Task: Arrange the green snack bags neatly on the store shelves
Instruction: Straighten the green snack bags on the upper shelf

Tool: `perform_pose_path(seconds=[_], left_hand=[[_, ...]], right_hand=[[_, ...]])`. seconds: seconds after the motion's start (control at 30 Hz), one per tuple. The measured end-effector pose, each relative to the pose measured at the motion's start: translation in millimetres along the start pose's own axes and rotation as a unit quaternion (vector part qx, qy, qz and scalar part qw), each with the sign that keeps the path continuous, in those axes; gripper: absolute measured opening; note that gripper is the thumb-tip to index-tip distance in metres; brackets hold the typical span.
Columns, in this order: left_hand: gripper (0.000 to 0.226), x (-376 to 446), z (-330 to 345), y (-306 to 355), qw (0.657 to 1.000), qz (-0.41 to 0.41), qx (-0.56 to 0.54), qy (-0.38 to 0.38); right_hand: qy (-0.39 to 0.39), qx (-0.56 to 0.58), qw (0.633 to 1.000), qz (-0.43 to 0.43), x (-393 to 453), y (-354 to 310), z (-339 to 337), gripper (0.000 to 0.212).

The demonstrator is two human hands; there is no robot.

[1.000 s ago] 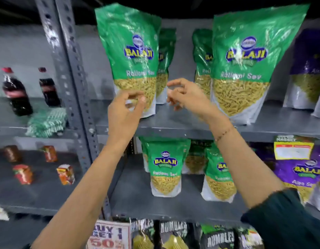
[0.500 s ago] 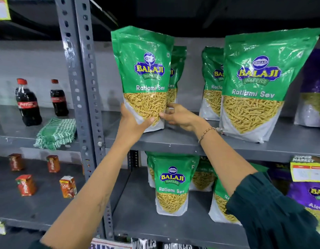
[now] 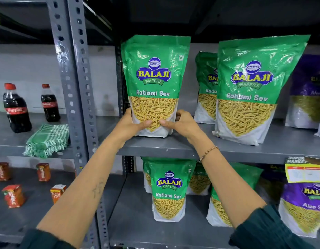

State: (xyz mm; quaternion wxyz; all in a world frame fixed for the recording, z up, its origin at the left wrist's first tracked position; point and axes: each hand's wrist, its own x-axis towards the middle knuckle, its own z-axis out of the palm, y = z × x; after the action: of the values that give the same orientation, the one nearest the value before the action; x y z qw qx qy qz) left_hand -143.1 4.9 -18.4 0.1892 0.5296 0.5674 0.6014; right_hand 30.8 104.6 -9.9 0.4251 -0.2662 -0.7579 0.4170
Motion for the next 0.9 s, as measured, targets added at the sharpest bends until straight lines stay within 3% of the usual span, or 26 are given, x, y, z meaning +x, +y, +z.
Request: perform_pose_path(seconds=[0.17, 0.4, 0.47, 0.53, 0.6, 0.67, 0.73, 0.8, 0.9], left_hand=[[0.090, 1.8, 1.8, -3.4, 1.000, 0.006, 0.014, 0.003], [0.089, -3.6, 4.8, -0.6, 0.999, -0.005, 0.050, 0.005], [0.096, -11.3, 9.4, 4.4, 0.993, 0.010, 0.108, 0.041], [0.098, -22.9, 18.8, 13.2, 0.973, 0.075, 0.178, 0.128], [0.069, -35.8, 34.7, 28.5, 0.943, 0.192, 0.163, 0.219], [0.030, -41.2, 52.2, 46.3, 0.915, 0.296, 0.114, 0.248], [0.011, -39.1, 72.7, 60.4, 0.915, 0.342, 0.088, 0.195], [0.011, -30.6, 98.9, 69.8, 0.941, 0.317, 0.044, 0.106], [0.043, -10.0, 145.6, 74.2, 0.976, 0.213, 0.044, -0.028]], right_hand=[[0.011, -0.001, 1.000, 0.011, 0.0, -1.2, -1.1, 0.041], [0.014, 0.007, 1.000, 0.008, -7.2, -5.4, 0.6, 0.034], [0.007, -0.007, 1.000, 0.017, -11.8, -5.5, -1.8, 0.048], [0.032, -0.036, 0.999, 0.020, -19.9, -6.2, -6.9, 0.058], [0.081, -0.058, 0.995, -0.016, -31.8, -10.2, -18.5, 0.045], [0.140, -0.078, 0.984, -0.071, -45.6, -16.1, -36.5, 0.021], [0.231, -0.116, 0.959, -0.116, -61.2, -21.1, -59.5, 0.008], [0.349, -0.143, 0.912, -0.161, -78.1, -23.5, -87.1, 0.011], [0.482, -0.172, 0.833, -0.211, -99.1, -17.5, -127.1, 0.011]])
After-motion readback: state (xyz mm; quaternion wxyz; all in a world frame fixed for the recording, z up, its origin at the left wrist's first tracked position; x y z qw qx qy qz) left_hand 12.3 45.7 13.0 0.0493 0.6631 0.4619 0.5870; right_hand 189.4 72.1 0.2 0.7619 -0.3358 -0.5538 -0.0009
